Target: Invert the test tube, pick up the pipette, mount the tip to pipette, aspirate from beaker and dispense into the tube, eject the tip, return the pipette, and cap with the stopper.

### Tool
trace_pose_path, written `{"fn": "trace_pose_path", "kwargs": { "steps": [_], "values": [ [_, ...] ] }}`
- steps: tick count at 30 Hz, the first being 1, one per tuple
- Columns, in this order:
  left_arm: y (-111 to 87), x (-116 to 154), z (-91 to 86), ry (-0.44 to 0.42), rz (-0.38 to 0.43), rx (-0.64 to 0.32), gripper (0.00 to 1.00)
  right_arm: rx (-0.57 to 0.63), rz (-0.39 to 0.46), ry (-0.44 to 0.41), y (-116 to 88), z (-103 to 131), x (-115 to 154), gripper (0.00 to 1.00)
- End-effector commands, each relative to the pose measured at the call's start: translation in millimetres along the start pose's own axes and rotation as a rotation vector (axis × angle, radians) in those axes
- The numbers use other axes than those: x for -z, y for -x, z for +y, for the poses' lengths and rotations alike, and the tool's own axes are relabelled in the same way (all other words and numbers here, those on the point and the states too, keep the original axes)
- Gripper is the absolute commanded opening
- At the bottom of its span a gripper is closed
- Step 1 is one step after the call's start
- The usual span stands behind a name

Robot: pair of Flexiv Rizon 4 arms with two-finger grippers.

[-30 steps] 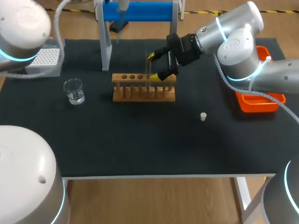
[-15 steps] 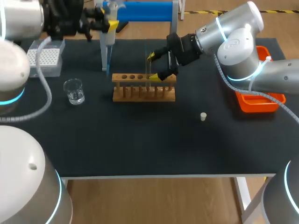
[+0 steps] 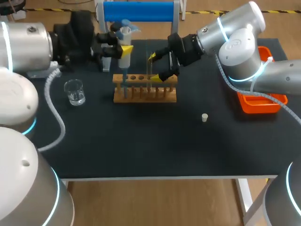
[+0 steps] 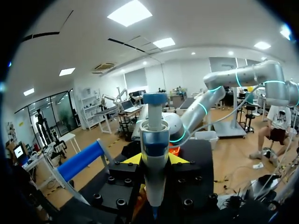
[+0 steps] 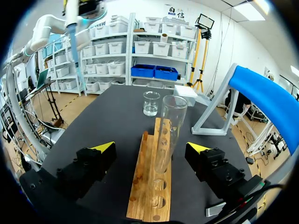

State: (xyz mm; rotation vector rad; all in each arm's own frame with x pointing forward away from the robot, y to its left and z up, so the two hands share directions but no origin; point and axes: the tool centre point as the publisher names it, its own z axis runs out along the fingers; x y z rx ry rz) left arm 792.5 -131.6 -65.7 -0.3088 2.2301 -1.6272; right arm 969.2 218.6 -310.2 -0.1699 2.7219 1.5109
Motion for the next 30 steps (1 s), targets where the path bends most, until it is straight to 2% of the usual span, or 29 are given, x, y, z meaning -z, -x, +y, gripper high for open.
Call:
{"fn": "trace_pose_path", "kwargs": {
  "steps": [1,5,9,14,17,18,25,30],
  "values": [
    [-14.0,-20.2,2.0,-0.014,-0.001,0.005,0.0,0.001,0.0,0.001,0.1,-0.8,0.2,1.0],
    [-22.9,-28.6,6.1,-0.018,0.011,0.01,0.0,0.001,0.0,0.001,0.1,-0.8,0.2,1.0],
    [-23.6,-35.3,11.1,-0.016,0.05,0.036,0.0,0.001,0.0,0.001,0.1,-0.8,0.2,1.0],
    [-18.1,-45.5,16.3,-0.022,0.188,0.023,0.0,0.001,0.0,0.001,0.1,-0.8,0.2,1.0],
    [-14.6,-49.8,19.6,-0.056,0.243,0.015,0.0,0.001,0.0,0.001,0.1,-0.8,0.2,1.0],
    [-13.9,-51.8,22.0,-0.044,0.259,0.011,0.0,0.001,0.0,0.001,0.1,-0.8,0.2,1.0],
    [-13.3,-59.7,34.9,-0.018,0.296,0.033,0.0,0.001,0.0,0.001,0.1,-0.8,0.2,1.0],
    [-14.6,-61.6,36.9,-0.002,0.297,0.033,0.0,0.001,0.0,0.001,0.1,-0.8,0.2,1.0]
  ]
}}
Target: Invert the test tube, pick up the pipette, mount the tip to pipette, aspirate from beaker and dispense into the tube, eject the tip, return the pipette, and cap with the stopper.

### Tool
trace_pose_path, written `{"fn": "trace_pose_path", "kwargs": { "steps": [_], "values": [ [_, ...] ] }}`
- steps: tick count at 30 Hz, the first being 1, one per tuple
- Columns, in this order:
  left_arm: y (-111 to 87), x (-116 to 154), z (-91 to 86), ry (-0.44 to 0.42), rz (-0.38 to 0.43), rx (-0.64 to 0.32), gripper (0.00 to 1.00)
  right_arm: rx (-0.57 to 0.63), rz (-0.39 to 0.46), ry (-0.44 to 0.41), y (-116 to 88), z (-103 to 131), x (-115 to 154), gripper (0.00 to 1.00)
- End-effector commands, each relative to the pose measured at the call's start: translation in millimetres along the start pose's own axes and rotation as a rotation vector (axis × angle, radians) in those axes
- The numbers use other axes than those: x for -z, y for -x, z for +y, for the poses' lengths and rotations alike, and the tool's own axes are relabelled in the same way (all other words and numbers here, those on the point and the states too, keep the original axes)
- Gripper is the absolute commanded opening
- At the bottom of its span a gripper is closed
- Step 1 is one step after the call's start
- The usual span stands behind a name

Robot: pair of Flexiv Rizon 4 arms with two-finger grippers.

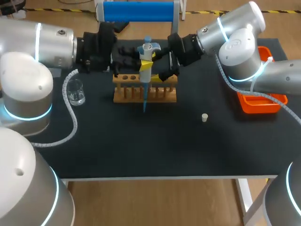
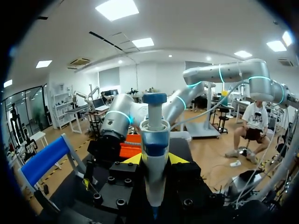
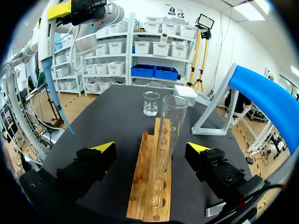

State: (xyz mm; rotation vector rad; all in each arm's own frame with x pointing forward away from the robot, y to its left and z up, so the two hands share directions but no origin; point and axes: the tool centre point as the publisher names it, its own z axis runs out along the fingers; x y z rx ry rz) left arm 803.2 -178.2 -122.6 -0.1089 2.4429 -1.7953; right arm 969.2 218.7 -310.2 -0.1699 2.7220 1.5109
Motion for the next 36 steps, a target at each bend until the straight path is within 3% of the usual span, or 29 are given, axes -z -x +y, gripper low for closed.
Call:
{"fn": "trace_pose_path", "kwargs": {
  "steps": [1,26,36],
  "values": [
    [3.0,-0.1,-2.9,0.004,-0.006,0.001,0.0,0.001,0.0,0.001,0.1,-0.8,0.2,1.0],
    [6.1,-0.9,-10.7,0.002,-0.027,-0.032,0.0,0.001,0.0,0.001,0.1,-0.8,0.2,1.0],
    [6.1,-0.9,-10.7,0.002,-0.027,-0.032,0.0,0.012,-0.029,0.049,-43.2,-4.5,78.0,1.0]
  ]
}}
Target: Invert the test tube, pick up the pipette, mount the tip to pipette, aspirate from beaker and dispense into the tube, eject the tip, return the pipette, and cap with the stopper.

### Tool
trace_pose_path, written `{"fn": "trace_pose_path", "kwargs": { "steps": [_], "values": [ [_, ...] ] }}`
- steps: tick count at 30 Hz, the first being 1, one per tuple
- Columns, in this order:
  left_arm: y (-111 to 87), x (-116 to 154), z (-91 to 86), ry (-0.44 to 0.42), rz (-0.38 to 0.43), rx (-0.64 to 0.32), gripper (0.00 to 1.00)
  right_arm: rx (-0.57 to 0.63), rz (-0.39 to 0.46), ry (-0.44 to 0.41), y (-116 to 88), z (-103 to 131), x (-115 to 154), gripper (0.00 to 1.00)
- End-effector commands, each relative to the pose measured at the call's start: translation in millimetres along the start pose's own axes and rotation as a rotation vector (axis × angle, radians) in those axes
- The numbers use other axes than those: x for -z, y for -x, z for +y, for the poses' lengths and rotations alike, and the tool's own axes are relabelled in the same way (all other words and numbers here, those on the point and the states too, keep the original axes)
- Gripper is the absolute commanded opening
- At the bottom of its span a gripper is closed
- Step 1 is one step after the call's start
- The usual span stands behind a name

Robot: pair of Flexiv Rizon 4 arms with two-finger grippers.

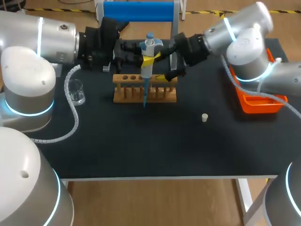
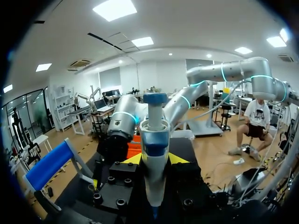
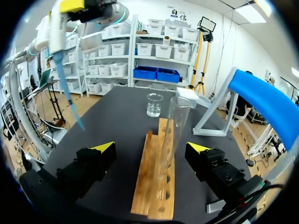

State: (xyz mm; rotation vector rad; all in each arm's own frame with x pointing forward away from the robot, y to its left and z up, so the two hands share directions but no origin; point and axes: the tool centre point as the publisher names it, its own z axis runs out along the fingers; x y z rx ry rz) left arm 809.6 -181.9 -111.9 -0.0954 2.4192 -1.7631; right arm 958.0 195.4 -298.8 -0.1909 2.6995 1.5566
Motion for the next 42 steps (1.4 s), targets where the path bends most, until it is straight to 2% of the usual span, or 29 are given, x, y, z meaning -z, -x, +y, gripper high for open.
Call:
{"fn": "trace_pose_path", "kwargs": {
  "steps": [1,5,7,10,13,18,22,42],
  "values": [
    [-0.3,0.4,0.6,-0.004,-0.001,-0.002,0.0,0.0,-0.041,0.029,-36.6,-1.1,61.7,1.0],
    [-0.3,0.4,0.6,-0.004,-0.001,-0.002,0.0,0.0,-0.067,0.08,-58.7,3.3,93.8,1.0],
    [-0.3,0.4,0.6,-0.004,-0.001,-0.002,0.0,-0.027,-0.066,0.139,-71.8,6.3,105.1,1.0],
    [-0.3,0.4,0.6,-0.004,-0.001,-0.002,0.0,0.005,-0.083,0.164,-92.0,13.4,113.8,1.0],
    [-0.3,0.4,0.6,-0.004,-0.001,-0.002,0.0,0.006,-0.059,0.234,-106.0,24.3,121.3,1.0],
    [-0.3,0.4,0.6,-0.004,-0.001,-0.002,0.0,0.057,-0.022,0.308,-120.0,45.0,123.1,1.0],
    [-0.3,0.4,0.6,-0.004,-0.001,-0.002,0.0,0.085,0.007,0.33,-122.6,57.1,119.6,1.0],
    [-0.3,0.4,0.6,-0.004,-0.001,-0.002,0.0,0.085,0.007,0.33,-122.6,57.1,119.6,1.0]
  ]
}}
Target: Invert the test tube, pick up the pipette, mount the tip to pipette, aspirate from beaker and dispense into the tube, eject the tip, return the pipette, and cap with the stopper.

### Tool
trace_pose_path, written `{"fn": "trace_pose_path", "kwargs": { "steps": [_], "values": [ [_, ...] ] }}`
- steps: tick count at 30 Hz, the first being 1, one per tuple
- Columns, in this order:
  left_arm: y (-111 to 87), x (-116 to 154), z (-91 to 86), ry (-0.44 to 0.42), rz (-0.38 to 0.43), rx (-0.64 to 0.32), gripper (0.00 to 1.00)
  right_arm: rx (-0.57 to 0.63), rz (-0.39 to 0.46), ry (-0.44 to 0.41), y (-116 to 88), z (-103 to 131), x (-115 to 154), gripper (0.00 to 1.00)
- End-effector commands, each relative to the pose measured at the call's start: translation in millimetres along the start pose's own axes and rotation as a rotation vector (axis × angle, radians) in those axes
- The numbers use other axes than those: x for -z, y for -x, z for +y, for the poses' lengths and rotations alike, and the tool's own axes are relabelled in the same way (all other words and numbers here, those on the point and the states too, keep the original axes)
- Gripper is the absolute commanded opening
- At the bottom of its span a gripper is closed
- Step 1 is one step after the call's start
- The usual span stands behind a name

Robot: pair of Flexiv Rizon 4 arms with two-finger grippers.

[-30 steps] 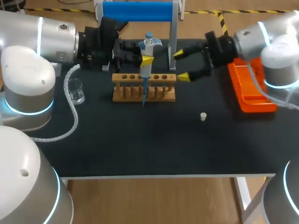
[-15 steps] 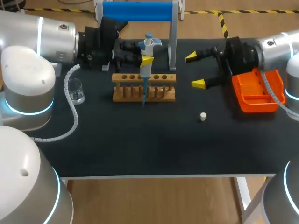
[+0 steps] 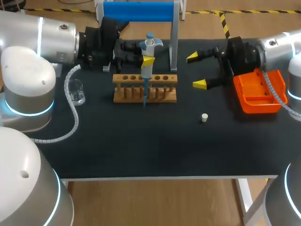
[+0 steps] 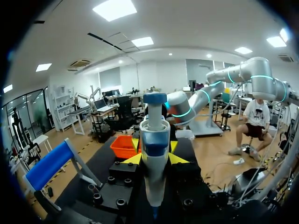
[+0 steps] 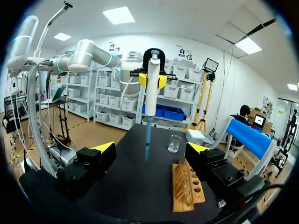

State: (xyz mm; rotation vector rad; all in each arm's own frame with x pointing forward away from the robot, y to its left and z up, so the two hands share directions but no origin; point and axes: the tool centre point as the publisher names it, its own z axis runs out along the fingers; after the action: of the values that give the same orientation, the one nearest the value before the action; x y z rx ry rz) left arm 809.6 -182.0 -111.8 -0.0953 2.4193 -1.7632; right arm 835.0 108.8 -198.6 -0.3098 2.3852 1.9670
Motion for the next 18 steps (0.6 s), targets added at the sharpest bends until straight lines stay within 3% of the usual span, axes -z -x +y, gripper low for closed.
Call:
{"fn": "trace_pose_path", "kwargs": {
  "steps": [1,9,18],
  "values": [
    [-0.2,0.4,0.7,-0.004,-0.001,-0.002,0.0,-0.007,0.005,0.009,0.0,2.4,-3.5,1.0],
    [-0.2,0.4,0.7,-0.004,-0.001,-0.002,0.0,-0.016,0.054,0.122,-10.5,28.5,-21.6,1.0],
    [-0.2,0.4,0.7,-0.004,-0.001,-0.002,0.0,-0.073,0.064,0.139,-17.6,53.7,-48.1,1.0]
  ]
}}
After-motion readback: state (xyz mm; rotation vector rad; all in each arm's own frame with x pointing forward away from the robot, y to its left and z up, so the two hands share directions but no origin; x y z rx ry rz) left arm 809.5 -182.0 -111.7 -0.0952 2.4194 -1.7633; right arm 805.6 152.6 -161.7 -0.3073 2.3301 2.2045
